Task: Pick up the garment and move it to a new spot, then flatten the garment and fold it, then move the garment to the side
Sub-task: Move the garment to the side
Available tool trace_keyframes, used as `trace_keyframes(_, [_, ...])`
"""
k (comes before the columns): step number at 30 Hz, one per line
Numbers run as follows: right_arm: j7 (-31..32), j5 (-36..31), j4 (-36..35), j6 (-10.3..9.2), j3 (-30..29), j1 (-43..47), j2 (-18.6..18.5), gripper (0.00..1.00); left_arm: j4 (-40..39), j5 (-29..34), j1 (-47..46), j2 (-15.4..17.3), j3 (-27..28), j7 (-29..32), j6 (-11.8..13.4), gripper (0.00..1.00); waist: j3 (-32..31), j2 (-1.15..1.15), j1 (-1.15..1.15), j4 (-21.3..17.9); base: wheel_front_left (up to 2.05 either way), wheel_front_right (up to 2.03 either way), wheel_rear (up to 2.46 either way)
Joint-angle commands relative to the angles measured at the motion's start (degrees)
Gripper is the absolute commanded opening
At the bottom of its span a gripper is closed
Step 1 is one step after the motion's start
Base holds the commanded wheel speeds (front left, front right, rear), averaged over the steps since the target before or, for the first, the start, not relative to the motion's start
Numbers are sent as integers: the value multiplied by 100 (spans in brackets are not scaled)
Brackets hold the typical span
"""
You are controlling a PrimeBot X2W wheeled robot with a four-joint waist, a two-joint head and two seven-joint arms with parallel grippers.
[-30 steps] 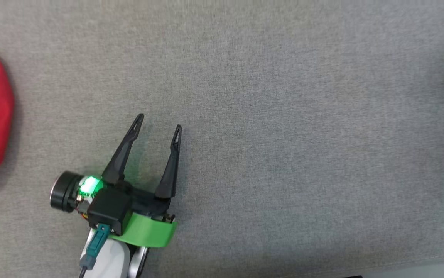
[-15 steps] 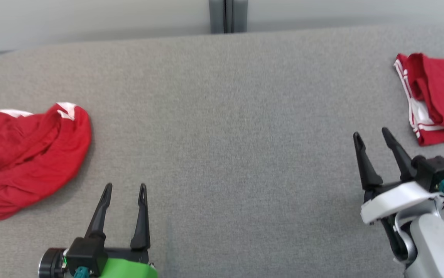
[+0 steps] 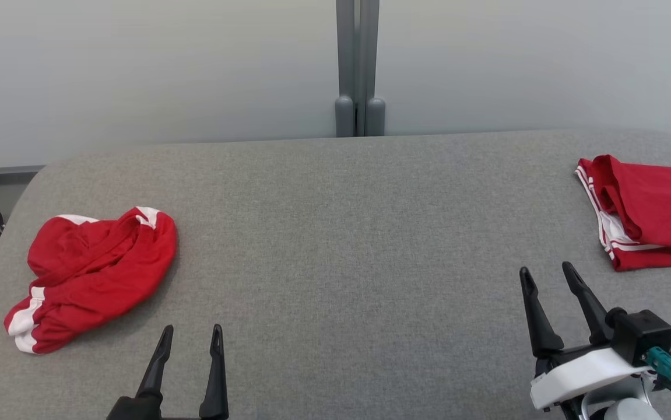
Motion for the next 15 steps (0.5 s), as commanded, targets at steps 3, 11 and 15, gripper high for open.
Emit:
trace_keyframes(3, [-16,-94,-6,-6,-43,271,74,100,51,-21,121,0,-9,0,-18,100,-258,0,1,53,0,0,0])
trace_keyframes(11, [-16,-172,46,-6,-36,496,162,100,152,31,66,-1,-120,0,-49,100,-365,0,1,-11,0,0,0])
trace_keyframes(15, [-16,-165,71,-6,-29,506,171,100,224,38,-16,-1,-163,0,-44,100,-345,0,1,-60,0,0,0])
